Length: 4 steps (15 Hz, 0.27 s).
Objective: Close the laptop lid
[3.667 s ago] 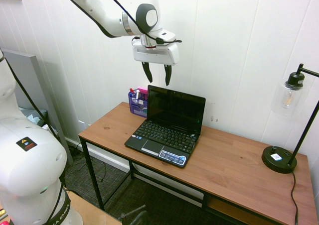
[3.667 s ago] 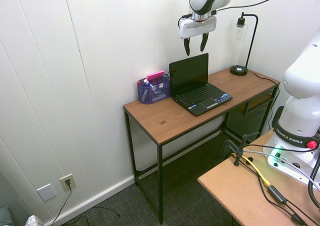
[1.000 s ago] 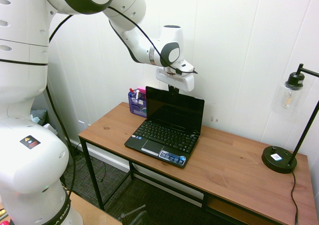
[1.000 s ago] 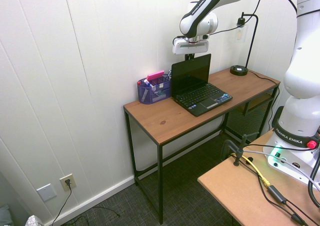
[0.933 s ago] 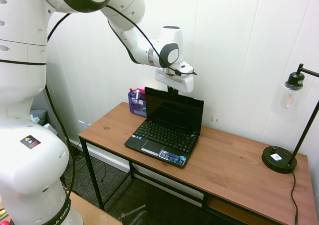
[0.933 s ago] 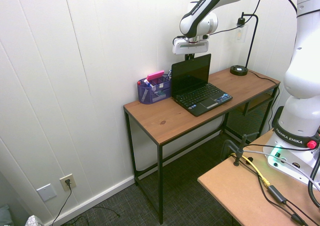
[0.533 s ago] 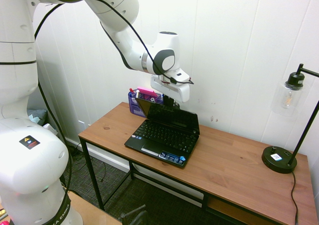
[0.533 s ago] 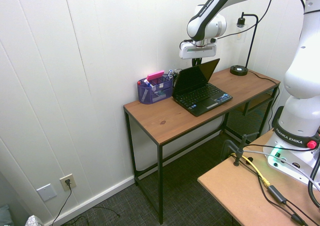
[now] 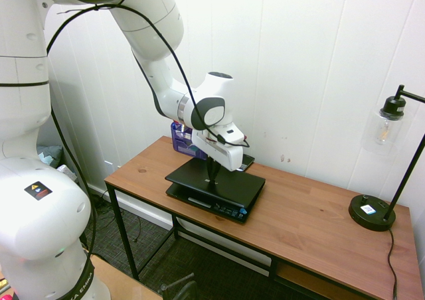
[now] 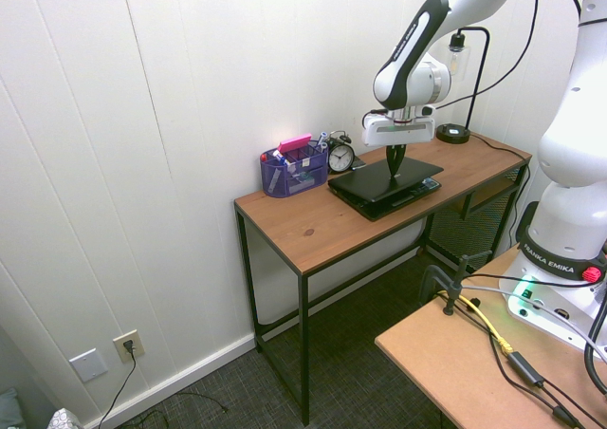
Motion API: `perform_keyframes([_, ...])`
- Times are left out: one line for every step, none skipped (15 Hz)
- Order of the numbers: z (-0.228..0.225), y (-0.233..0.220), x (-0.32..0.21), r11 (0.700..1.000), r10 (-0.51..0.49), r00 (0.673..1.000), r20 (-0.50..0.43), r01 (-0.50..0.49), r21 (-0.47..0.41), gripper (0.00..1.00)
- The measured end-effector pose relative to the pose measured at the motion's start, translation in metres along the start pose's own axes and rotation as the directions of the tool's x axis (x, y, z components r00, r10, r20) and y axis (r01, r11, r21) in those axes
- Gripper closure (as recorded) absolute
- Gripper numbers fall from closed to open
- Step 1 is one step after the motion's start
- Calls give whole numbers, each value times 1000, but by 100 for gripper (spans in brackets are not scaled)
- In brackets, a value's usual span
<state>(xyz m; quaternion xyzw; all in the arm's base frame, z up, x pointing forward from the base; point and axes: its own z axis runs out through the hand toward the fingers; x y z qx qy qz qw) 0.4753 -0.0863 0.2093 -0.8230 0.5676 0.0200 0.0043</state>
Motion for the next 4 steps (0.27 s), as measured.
perform_keyframes([6,3,-1,1000,4,1000,7,-4,-3,100])
perform_keyframes([11,3,-1,1000,7,1000,11,-7,-5,100])
perform_keyframes([13,4,-1,1000,10,1000,14,-10,-2,100])
perform_keyframes([15,4,-2,1000,12,1000,12,-12,4,100])
